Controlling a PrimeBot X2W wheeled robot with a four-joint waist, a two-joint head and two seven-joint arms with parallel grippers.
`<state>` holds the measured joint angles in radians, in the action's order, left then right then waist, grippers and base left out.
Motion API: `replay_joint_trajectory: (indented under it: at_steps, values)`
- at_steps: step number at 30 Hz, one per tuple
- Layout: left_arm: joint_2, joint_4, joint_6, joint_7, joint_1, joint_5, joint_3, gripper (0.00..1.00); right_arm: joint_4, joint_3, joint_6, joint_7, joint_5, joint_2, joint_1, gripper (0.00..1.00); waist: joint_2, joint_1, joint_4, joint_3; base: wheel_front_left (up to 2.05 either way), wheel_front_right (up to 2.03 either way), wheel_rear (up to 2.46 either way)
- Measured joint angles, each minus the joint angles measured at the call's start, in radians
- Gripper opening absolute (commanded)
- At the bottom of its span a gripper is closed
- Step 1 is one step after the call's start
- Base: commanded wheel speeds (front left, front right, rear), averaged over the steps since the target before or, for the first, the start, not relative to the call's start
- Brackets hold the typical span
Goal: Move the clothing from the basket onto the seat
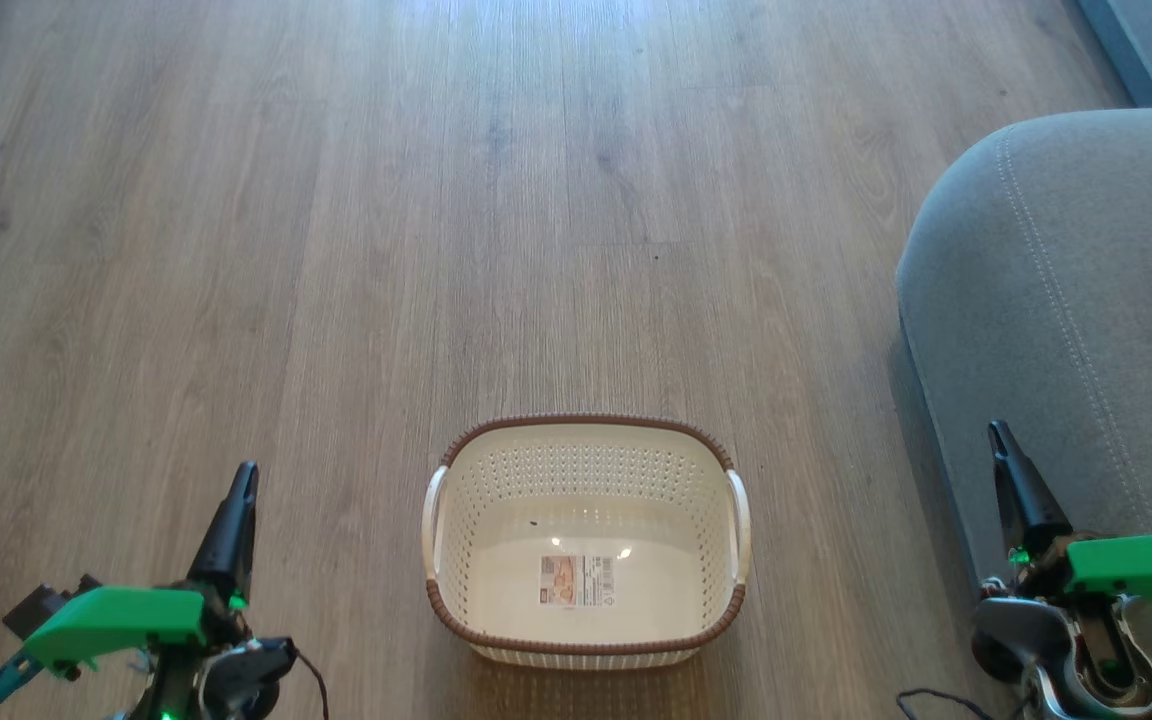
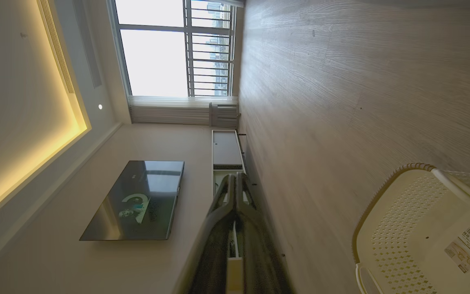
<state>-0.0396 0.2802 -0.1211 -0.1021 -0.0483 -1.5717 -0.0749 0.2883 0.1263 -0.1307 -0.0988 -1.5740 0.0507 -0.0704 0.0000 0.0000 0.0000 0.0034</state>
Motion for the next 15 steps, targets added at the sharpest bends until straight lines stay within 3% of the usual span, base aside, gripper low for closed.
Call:
replay_joint_trajectory:
  at_steps: [15]
  values:
    - [0.000,-0.002,0.000,-0.004,-0.012,-0.030,-0.003,0.00,-0.004,0.005,0.000,-0.009,-0.029,-0.004,0.000,0.00,0.0001,0.0000,0.000,0.000,0.00,0.00,0.00]
